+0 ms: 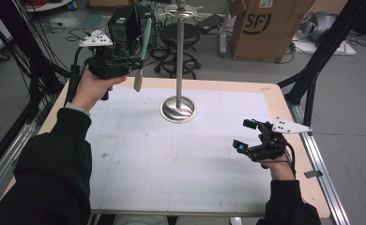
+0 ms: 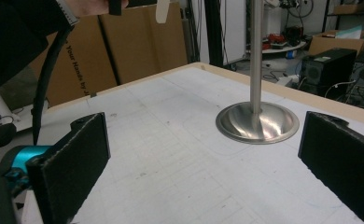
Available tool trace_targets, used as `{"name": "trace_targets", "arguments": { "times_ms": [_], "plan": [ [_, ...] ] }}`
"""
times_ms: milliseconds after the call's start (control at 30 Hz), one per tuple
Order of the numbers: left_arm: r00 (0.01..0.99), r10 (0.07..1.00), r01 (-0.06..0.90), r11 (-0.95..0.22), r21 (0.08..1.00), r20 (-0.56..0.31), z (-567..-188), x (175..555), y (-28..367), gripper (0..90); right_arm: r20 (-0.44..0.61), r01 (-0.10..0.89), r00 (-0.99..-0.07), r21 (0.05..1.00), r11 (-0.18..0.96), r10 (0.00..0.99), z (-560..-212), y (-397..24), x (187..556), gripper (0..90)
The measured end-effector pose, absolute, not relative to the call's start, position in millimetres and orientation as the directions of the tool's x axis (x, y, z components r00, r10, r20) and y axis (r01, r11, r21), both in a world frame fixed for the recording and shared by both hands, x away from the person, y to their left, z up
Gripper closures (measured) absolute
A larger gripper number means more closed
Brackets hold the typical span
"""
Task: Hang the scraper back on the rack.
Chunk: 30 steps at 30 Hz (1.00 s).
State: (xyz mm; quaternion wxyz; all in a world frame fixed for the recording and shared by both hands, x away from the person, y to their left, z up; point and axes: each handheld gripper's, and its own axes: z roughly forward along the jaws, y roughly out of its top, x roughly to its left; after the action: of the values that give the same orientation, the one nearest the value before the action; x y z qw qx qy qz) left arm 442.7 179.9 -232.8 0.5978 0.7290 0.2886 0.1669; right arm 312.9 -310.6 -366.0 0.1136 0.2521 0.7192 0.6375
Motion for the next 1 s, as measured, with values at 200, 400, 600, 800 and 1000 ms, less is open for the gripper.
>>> {"name": "trace_targets", "arguments": {
  "times_ms": [200, 400, 600, 800, 1000],
  "plan": [
    [0.782, 0.617, 0.205, -0.118, 0.972, -0.09, -223.2, 445.0, 176.0, 80.5, 0.158, 0.217, -0.846, 0.974, 0.059, 0.509, -366.3, -310.5, 313.6, 0.9],
    [0.785, 0.614, 0.195, -0.113, 0.974, -0.086, -217.9, 446.3, 170.4, 80.5, 0.164, 0.22, -0.846, 0.974, 0.053, 0.507, -365.5, -311.9, 312.3, 0.9],
    [0.785, 0.614, 0.196, -0.129, 0.972, -0.077, -218.4, 448.3, 165.0, 80.4, 0.164, 0.218, -0.845, 0.975, 0.048, 0.509, -365.0, -312.9, 311.6, 0.9],
    [0.783, 0.617, 0.2, -0.135, 0.971, -0.075, -221.4, 451.3, 162.0, 80.4, 0.164, 0.218, -0.845, 0.975, 0.047, 0.508, -365.0, -312.9, 311.6, 0.9],
    [0.784, 0.616, 0.202, -0.134, 0.97, -0.079, -223.4, 453.2, 159.6, 80.4, 0.16, 0.212, -0.845, 0.976, 0.046, 0.511, -364.9, -313.7, 311.9, 0.9]
  ]
}}
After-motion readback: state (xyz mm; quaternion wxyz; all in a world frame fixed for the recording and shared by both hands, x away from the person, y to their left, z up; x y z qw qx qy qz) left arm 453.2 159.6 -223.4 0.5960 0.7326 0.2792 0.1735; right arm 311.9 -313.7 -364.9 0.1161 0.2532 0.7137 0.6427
